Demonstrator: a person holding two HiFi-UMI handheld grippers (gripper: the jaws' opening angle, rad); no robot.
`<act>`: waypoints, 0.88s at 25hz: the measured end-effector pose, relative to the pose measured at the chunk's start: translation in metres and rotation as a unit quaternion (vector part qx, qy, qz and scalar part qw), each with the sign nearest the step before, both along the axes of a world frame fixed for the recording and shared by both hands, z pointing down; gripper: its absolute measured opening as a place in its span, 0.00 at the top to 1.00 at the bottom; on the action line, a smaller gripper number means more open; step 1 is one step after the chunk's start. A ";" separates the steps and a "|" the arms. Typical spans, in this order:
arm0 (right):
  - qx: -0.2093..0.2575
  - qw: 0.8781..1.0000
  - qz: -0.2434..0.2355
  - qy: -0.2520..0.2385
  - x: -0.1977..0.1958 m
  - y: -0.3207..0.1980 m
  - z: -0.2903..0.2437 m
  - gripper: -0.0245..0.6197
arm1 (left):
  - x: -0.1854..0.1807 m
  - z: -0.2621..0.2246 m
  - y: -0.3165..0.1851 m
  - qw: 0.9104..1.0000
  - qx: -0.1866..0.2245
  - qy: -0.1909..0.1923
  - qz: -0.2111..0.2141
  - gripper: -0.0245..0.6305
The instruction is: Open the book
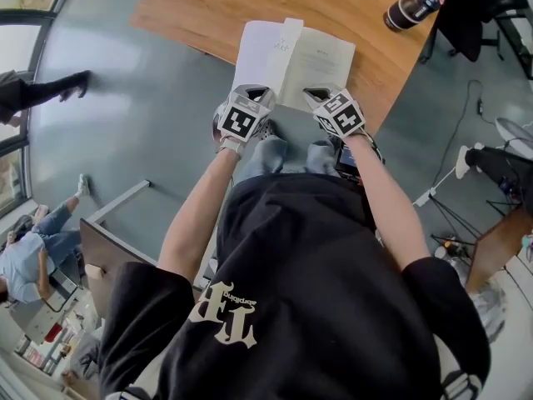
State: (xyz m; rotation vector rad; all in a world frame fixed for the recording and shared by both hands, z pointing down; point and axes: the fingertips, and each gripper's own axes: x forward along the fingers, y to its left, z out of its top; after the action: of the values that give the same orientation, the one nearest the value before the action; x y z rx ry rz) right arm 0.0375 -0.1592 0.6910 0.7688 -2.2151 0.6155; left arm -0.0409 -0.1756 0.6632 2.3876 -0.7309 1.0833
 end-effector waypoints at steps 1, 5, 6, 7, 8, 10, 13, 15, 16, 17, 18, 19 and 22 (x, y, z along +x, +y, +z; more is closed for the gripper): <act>0.001 1.000 -0.007 -0.001 -0.008 -0.005 0.000 0.98 | -0.004 -0.002 -0.002 1.000 0.001 0.002 -0.003 0.96; 0.003 1.000 -0.028 -0.005 -0.042 -0.021 0.002 0.98 | -0.021 -0.013 -0.007 1.000 0.003 0.013 -0.013 0.96; 0.003 0.999 -0.032 -0.007 -0.049 -0.024 0.002 0.98 | -0.025 -0.015 -0.009 1.000 0.003 0.016 -0.018 0.96; 0.004 0.999 -0.036 -0.008 -0.056 -0.027 0.002 0.98 | -0.030 -0.016 -0.011 1.000 0.003 0.018 -0.022 0.96; 0.004 0.999 -0.040 -0.009 -0.063 -0.030 0.003 0.98 | -0.034 -0.016 -0.013 0.999 0.004 0.019 -0.025 0.96; 0.002 0.999 -0.047 -0.011 -0.076 -0.034 0.005 0.98 | -0.043 -0.015 -0.016 0.999 0.004 0.020 -0.027 0.96; -0.002 0.998 -0.054 -0.009 -0.092 -0.040 0.010 0.98 | -0.058 -0.012 -0.019 0.999 0.000 0.017 -0.032 0.96; -0.006 0.998 -0.057 -0.006 -0.099 -0.043 0.014 0.98 | -0.071 -0.007 -0.021 0.999 -0.004 0.010 -0.038 0.96; -0.007 0.998 -0.058 -0.003 -0.102 -0.045 0.016 0.98 | -0.079 -0.005 -0.021 0.999 -0.006 0.005 -0.041 0.96; -0.009 0.998 -0.059 0.000 -0.104 -0.046 0.018 0.98 | -0.086 -0.002 -0.022 0.999 -0.007 0.002 -0.044 0.96; -0.010 0.998 -0.059 0.004 -0.105 -0.048 0.020 0.98 | -0.092 0.000 -0.023 0.999 -0.009 -0.001 -0.047 0.96; -0.012 0.998 -0.057 0.009 -0.106 -0.049 0.022 0.98 | -0.098 0.001 -0.024 0.999 -0.010 -0.002 -0.050 0.96; -0.018 0.998 -0.053 0.020 -0.108 -0.050 0.026 0.98 | -0.113 0.006 -0.023 0.998 -0.017 -0.010 -0.054 0.96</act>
State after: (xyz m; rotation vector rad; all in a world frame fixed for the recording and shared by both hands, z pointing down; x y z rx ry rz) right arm -0.0706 -0.2095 0.7174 0.6352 -2.1864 0.5792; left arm -0.1541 -0.1981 0.6693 2.2846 -0.8316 1.0679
